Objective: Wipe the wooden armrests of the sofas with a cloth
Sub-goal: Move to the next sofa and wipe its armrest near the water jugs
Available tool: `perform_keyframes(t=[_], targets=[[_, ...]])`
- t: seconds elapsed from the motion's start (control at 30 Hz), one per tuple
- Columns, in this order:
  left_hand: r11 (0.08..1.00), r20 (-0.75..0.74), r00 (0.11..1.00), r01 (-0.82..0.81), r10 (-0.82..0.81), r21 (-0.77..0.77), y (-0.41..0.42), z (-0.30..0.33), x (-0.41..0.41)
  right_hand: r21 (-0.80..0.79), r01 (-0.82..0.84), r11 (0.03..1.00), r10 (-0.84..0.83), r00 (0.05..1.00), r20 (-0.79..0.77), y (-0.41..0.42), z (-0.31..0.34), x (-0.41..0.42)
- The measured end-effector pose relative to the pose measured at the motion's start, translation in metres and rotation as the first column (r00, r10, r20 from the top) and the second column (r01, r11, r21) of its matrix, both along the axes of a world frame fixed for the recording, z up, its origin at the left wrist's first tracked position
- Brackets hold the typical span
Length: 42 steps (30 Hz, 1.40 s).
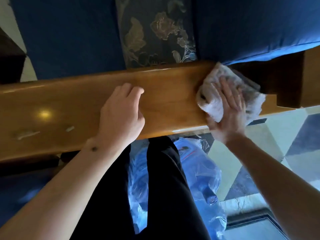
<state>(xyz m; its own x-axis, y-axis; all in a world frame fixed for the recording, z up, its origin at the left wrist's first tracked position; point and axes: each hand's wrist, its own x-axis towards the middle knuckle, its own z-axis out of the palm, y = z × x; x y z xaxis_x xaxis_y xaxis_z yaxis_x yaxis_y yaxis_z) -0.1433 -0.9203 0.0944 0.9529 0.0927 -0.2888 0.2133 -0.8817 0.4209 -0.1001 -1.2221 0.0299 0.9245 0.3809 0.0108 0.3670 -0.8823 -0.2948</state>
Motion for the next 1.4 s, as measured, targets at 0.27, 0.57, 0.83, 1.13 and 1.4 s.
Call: perform_keyframes(t=[0.27,0.57,0.83,1.13,1.4], targets=[[0.898,0.249,0.880,-0.332,0.405,-0.289,0.056,-0.004,-0.022,0.103,0.794,0.600,-0.796,0.605,-0.026,0.103,0.003,-0.015],[0.822,0.147,0.833,-0.470,0.534,-0.323,0.172,0.001,-0.127,0.120,0.534,0.837,-0.531,0.845,-0.064,0.269,0.006,-0.094],[0.741,0.155,0.742,-0.582,0.653,-0.335,0.201,-0.005,-0.174,-0.009,0.608,0.794,-0.607,0.791,-0.082,0.356,0.001,-0.101],[0.749,0.153,0.736,-0.627,0.659,-0.212,0.188,-0.009,-0.185,-0.116,0.148,0.982,-0.152,0.988,-0.031,0.384,0.000,-0.089],[0.905,-0.086,0.904,-0.423,0.418,-0.043,0.155,-0.002,-0.164,-0.182,-0.589,0.787,0.586,0.807,-0.078,0.324,0.002,-0.057]])
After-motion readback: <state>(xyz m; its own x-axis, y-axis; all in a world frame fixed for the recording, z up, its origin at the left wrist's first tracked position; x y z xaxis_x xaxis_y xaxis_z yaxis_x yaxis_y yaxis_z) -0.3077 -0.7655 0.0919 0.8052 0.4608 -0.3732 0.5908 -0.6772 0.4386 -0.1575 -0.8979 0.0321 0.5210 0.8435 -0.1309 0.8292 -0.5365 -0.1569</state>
